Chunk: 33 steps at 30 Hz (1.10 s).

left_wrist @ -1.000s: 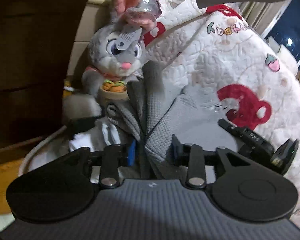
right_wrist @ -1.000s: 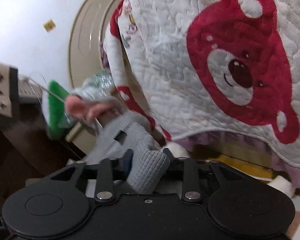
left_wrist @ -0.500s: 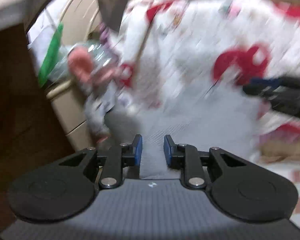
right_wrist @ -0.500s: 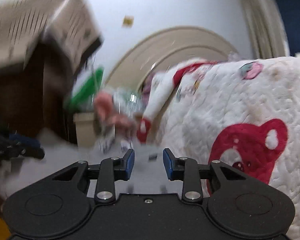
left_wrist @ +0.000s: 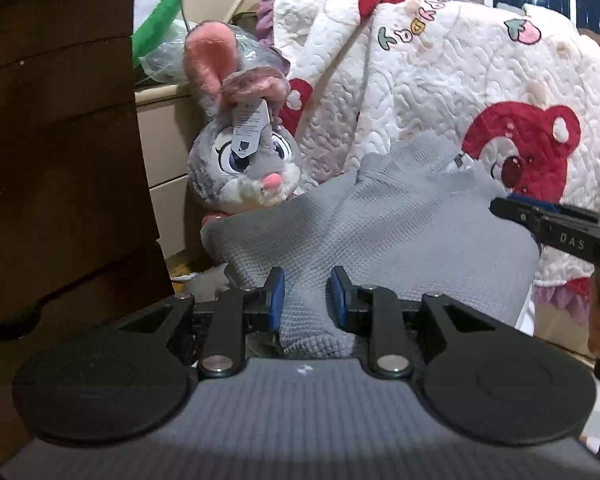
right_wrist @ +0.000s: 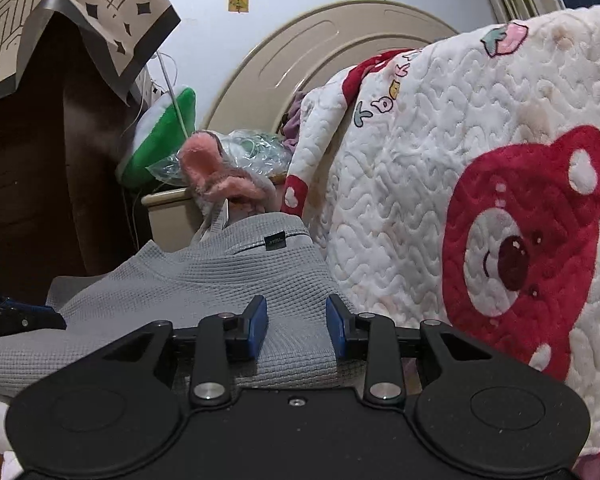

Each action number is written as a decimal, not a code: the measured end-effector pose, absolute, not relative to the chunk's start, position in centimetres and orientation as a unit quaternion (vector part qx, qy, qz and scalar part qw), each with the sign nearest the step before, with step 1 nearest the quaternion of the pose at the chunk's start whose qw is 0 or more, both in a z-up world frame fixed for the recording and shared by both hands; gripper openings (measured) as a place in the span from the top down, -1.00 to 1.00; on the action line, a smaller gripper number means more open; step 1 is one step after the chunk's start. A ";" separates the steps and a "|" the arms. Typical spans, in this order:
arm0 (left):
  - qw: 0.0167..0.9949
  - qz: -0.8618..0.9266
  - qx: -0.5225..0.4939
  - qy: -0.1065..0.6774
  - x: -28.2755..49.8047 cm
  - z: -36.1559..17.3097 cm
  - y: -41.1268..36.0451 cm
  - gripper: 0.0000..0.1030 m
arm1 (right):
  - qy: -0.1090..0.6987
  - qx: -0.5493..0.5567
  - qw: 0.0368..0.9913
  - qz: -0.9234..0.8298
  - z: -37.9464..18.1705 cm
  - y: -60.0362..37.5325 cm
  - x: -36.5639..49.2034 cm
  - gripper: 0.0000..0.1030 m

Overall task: Fold clothes
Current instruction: 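Carry the garment with both grippers toward the stack of folded clothes, then lay the garment on top of the clothes stack and open both grippers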

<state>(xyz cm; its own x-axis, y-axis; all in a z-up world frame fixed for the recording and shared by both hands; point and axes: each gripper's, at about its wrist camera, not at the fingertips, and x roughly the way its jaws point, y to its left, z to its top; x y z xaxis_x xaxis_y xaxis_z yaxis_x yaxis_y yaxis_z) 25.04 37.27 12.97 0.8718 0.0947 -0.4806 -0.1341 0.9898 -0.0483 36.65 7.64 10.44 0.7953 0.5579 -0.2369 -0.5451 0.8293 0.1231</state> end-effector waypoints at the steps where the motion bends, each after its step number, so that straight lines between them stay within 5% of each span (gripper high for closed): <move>1: 0.967 0.055 -0.058 0.242 24.9 13.2 37.7 0.50 | 0.140 0.032 0.946 0.290 10.5 7.5 36.8 0.30; 6: 0.957 0.062 -0.138 0.246 25.1 13.9 40.0 0.48 | 0.161 0.068 0.937 0.302 11.1 6.6 37.2 0.30; 7: 0.956 0.072 -0.134 0.250 25.0 14.1 39.9 0.38 | 0.150 0.065 0.939 0.302 11.3 6.6 36.6 0.29; 8: 0.955 0.096 -0.119 0.253 24.8 14.4 39.6 -0.06 | 0.135 0.063 0.942 0.301 11.5 6.5 35.7 0.23; 9: 0.953 0.133 -0.097 0.253 24.4 14.7 39.1 -0.24 | 0.120 0.060 0.944 0.300 11.7 6.5 34.9 0.17; 12: 0.949 0.198 -0.038 0.243 21.7 15.9 37.0 -0.36 | 0.076 0.043 0.947 0.308 11.5 5.8 31.7 0.05; 15: 0.947 0.229 -0.017 0.225 17.8 16.5 34.2 -0.69 | 0.086 0.043 0.945 0.313 10.2 4.1 29.5 0.03; 33: 0.931 0.127 0.020 0.341 6.7 9.7 17.0 -0.91 | 0.158 0.070 0.930 0.325 6.8 -5.4 14.1 -0.36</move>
<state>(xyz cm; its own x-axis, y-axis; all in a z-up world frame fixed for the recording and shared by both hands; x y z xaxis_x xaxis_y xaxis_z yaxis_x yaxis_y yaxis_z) 6.72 16.97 9.71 0.7347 0.2496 -0.6308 -0.2227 0.9671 0.1233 14.08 -5.44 6.81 0.7394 0.6257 -0.2487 -0.5817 0.7796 0.2319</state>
